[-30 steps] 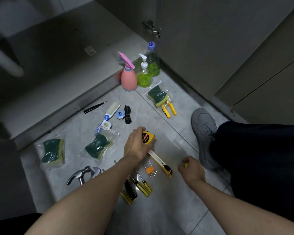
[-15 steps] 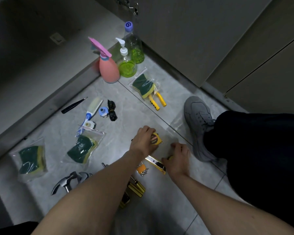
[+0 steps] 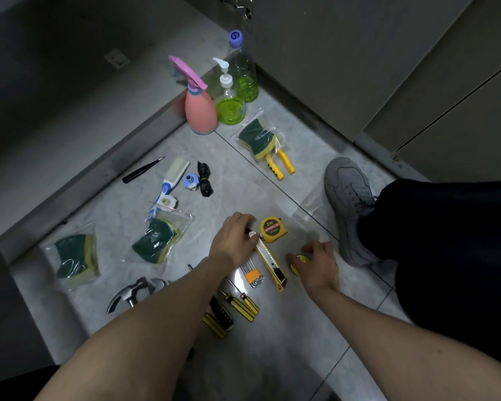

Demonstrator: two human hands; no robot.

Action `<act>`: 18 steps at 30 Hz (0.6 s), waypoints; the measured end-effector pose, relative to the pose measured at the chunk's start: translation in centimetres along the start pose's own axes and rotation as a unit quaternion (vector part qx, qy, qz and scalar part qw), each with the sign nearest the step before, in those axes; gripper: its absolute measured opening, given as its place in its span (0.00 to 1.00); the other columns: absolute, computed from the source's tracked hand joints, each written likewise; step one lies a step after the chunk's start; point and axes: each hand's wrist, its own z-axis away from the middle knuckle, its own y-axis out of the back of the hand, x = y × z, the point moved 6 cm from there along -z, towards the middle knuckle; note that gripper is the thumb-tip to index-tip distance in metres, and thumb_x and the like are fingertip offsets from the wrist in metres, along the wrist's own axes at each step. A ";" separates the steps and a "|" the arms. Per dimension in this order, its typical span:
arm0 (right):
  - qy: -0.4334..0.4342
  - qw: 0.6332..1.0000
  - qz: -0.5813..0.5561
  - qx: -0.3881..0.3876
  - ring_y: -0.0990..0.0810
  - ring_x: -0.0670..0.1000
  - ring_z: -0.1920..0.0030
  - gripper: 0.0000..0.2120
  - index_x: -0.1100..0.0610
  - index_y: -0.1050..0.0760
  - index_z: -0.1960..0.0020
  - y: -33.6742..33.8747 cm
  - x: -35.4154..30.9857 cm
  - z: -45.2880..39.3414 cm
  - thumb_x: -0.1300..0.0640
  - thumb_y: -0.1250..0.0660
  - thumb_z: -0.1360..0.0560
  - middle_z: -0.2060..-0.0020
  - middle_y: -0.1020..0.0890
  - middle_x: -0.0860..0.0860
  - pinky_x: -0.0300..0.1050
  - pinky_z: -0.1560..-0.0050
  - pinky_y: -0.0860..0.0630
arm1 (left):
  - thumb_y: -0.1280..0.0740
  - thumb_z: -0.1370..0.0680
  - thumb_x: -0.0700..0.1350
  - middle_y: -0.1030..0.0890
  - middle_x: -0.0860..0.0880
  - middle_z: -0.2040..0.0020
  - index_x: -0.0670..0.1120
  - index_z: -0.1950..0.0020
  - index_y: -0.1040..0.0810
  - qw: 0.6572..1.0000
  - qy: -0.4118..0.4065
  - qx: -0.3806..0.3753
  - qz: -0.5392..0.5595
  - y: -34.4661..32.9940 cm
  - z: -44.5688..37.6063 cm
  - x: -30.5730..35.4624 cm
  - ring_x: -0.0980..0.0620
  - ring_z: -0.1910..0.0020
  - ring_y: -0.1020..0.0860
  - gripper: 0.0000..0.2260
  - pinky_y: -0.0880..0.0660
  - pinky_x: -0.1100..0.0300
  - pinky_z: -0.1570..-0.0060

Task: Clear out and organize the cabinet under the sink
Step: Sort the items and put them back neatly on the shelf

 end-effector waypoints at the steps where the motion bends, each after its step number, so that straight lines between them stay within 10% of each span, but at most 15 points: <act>1: 0.002 1.000 0.011 -0.004 0.23 0.57 0.43 0.19 0.55 0.23 0.44 -0.1 -0.3 -0.2 0.44 0.26 0.28 0.42 0.29 0.53 0.51 0.45 0.25 | 0.33 0.21 0.51 0.25 0.50 0.41 0.49 0.34 0.26 1.000 0.013 0.006 0.004 0.5 0.3 -0.5 0.50 0.39 0.29 0.17 0.28 0.54 0.41; 12: 0.242 0.970 0.018 0.024 0.25 0.55 0.51 0.05 0.52 0.27 0.54 -1.7 -14.6 -3.7 0.53 0.39 0.21 0.57 0.25 0.49 0.52 0.55 0.27 | 0.36 0.21 0.46 0.21 0.48 0.46 0.50 0.46 0.24 0.970 0.164 0.177 -0.034 14.5 -1.3 -9.9 0.46 0.47 0.22 0.05 0.26 0.55 0.53; 18: 0.383 0.917 0.081 -0.073 0.27 0.53 0.45 0.09 0.58 0.23 0.43 -6.3 -22.7 -6.0 0.60 0.34 0.23 0.48 0.23 0.52 0.49 0.50 0.28 | 0.36 0.23 0.42 0.32 0.42 0.29 0.43 0.29 0.33 0.967 0.173 0.072 -0.174 18.5 -7.4 -17.0 0.40 0.32 0.31 0.22 0.29 0.47 0.36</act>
